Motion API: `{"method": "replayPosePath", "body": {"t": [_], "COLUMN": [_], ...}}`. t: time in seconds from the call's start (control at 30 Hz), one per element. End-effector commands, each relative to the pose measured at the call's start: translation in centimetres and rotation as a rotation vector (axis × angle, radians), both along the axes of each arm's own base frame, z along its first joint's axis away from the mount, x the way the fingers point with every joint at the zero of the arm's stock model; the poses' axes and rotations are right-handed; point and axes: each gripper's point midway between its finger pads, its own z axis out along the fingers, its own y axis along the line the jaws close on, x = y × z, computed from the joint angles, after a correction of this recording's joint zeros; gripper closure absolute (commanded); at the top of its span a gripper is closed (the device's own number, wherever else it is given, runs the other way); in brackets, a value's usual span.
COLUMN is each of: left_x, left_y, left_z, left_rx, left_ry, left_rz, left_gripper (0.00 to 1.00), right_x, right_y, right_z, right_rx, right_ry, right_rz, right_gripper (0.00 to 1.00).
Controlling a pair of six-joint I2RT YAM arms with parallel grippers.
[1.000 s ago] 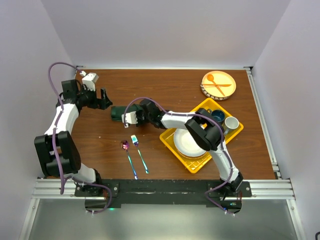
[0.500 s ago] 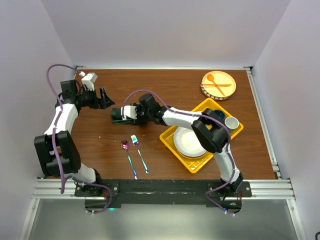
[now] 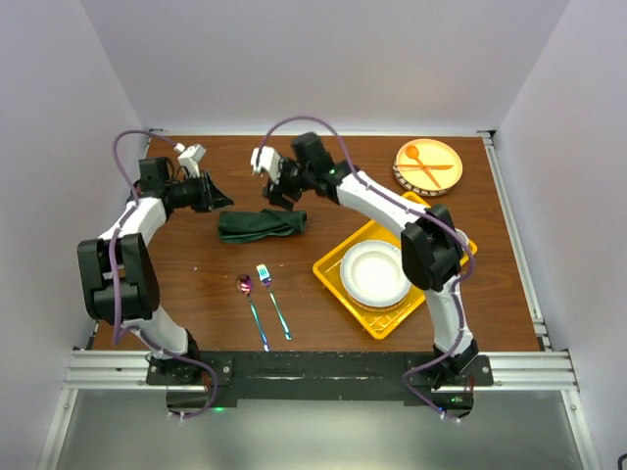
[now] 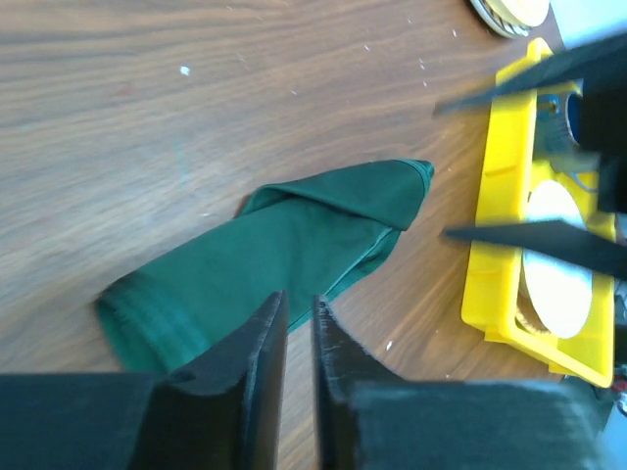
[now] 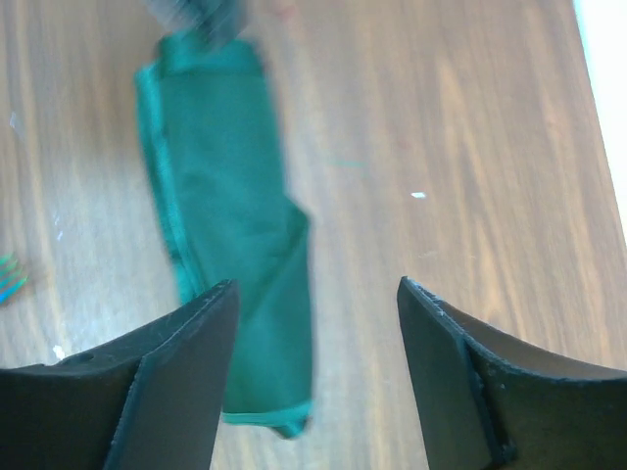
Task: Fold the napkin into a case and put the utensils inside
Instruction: Turn over the smaller rectangle folded napkin at the center of the board, then rotate the smaller rectangle-folded napkin at the center of the board.
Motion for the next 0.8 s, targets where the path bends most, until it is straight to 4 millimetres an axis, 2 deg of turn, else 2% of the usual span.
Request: {"method": "replayPosePath", "body": {"t": [0.0,0.03,0.13,0.17,0.23,0.33,0.43,0.57,0.6,0.77], "left_x": [0.7,0.7,0.7,0.6,0.5,0.0,-0.5,-1.0,-1.3,-2.2], "left_y": [-1.9,-2.0,-2.5,-2.6,-2.8,-3.1,-3.0,-3.1,-3.2,-4.2], "left_z": [-0.2,-0.5,-1.3,-1.4,-1.8,-2.2,-2.6,-2.7,-3.0,-4.1], "left_rx": [-0.033,-0.030,-0.032,-0.033,-0.027,-0.023,-0.016,-0.015,-0.022,-0.048], "left_ry": [0.001,0.009,0.028,0.034,0.037,0.053,0.066,0.067,0.078,0.112], "left_rz": [-0.041,-0.040,-0.051,-0.050,-0.059,-0.068,-0.070,-0.075,-0.077,-0.087], "left_gripper": [0.84,0.86,0.88,0.88,0.89,0.89,0.89,0.91,0.92,0.97], "right_x": [0.5,1.3,1.3,1.2,1.1,0.4,-0.6,-2.1,-2.4,-4.2], "right_y": [-1.2,-1.6,-2.6,-2.6,-2.9,-3.1,-3.4,-3.9,-3.9,-4.2], "right_z": [1.7,1.2,-0.4,-1.5,-2.5,-4.7,-6.0,-6.7,-6.2,-7.7], "right_rx": [0.090,0.100,0.087,0.077,0.073,0.045,0.030,0.017,0.022,0.002], "right_ry": [0.259,0.306,0.406,0.438,0.483,0.543,0.596,0.647,0.639,0.663], "right_rz": [-0.063,-0.093,-0.131,-0.140,-0.162,-0.167,-0.170,-0.152,-0.146,-0.136], "right_gripper": [0.40,0.42,0.51,0.53,0.55,0.57,0.61,0.69,0.70,0.72]}}
